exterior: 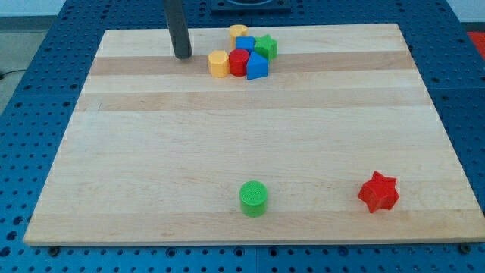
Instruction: Push the hexagon to the bottom left of the red circle
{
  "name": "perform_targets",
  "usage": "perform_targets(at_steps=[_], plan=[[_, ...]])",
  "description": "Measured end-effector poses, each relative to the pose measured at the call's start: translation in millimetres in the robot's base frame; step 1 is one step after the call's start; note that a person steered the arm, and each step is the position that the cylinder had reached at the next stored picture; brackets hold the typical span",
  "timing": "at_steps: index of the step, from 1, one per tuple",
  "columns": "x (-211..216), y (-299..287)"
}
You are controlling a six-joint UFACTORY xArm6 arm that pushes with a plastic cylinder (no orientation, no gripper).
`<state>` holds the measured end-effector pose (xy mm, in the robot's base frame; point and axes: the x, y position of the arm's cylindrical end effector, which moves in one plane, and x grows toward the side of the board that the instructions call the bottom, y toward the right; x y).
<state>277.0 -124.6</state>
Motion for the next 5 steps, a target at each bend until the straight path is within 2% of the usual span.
perform_targets(at_steps=[3, 4, 5], plan=[[20.9, 69.9], [6.4, 47.7], [-19.1, -5.7]])
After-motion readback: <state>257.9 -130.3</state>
